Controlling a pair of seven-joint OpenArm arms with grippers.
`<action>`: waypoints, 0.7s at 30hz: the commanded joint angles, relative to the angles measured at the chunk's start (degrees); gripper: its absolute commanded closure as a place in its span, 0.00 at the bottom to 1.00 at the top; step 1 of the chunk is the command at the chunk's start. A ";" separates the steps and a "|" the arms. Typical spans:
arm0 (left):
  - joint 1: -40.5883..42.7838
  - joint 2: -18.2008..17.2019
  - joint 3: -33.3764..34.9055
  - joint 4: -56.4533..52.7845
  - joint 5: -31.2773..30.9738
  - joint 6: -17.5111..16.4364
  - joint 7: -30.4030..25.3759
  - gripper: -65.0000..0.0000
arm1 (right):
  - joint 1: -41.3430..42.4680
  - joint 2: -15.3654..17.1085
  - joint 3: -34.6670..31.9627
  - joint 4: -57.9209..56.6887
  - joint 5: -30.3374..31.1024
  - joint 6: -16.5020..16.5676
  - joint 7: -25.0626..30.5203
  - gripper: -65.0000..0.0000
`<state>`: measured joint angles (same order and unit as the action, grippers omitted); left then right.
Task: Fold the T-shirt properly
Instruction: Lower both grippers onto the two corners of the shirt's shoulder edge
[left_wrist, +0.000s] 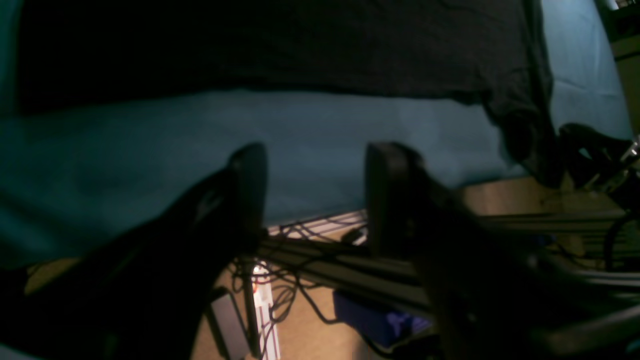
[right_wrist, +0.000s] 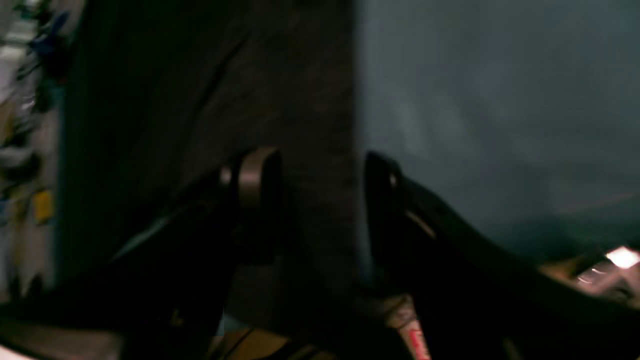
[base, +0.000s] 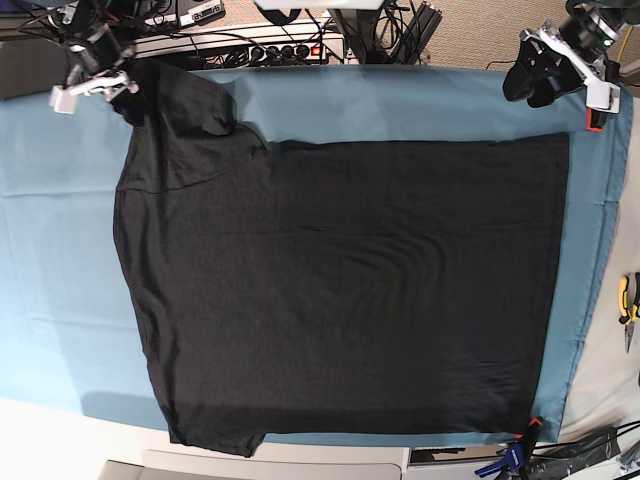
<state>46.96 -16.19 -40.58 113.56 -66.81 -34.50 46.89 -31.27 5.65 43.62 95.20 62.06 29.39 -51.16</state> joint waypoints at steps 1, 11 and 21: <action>0.48 -0.52 -0.44 0.72 -0.90 -0.42 -1.07 0.50 | -0.46 0.72 1.22 0.79 0.61 -0.04 1.16 0.57; -0.46 -0.81 -0.44 0.72 -0.90 -0.42 -1.07 0.50 | -0.46 0.68 -0.96 0.72 -0.26 -0.98 1.33 0.58; -0.46 -0.76 -0.44 0.72 -0.83 2.64 -1.05 0.50 | -0.48 0.55 -5.75 0.72 -3.89 -2.38 1.79 0.58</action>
<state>46.00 -16.36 -40.58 113.56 -66.61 -31.09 46.92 -31.24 5.69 37.36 95.57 59.92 28.12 -48.84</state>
